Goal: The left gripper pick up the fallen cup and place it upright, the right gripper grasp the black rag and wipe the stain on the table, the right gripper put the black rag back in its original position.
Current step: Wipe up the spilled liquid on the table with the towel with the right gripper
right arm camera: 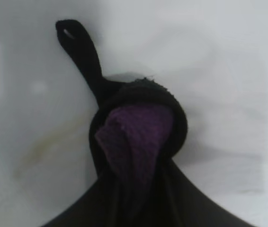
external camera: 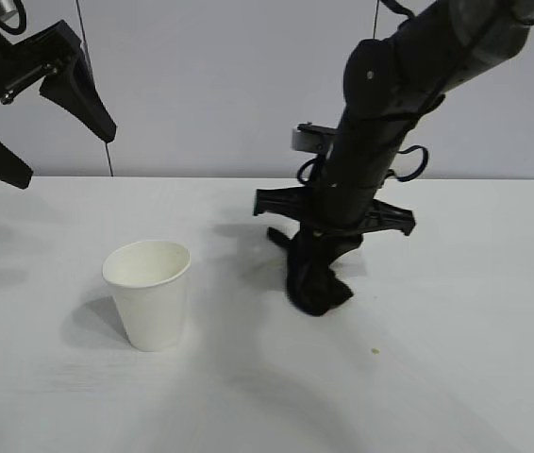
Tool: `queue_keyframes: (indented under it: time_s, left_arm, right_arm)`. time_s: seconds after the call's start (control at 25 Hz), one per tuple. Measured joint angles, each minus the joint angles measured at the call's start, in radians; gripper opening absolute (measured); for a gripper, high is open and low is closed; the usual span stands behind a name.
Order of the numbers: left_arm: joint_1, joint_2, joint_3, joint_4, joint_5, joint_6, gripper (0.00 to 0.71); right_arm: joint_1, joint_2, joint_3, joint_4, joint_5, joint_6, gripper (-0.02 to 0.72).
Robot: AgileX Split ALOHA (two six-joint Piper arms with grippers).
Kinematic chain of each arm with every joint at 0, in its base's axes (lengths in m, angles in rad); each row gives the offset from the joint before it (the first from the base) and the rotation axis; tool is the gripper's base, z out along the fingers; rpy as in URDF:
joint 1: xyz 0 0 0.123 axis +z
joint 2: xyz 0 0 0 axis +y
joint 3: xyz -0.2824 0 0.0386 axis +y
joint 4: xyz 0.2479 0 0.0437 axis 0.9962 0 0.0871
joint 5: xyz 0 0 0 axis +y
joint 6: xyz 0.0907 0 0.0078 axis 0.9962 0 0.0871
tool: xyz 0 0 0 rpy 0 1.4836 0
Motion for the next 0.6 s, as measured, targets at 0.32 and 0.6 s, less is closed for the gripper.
queue_keyframes:
  time_s: [0.32, 0.6]
  left_arm:
    - [0.000, 0.000, 0.000, 0.000, 0.000, 0.000, 0.693]
    - [0.000, 0.000, 0.000, 0.000, 0.000, -0.001, 0.693]
  right_arm:
    - [0.092, 0.037, -0.039, 0.052, -0.034, -0.009, 0.113]
    - [0.019, 0.116, -0.179, 0.051, -0.004, -0.006, 0.113]
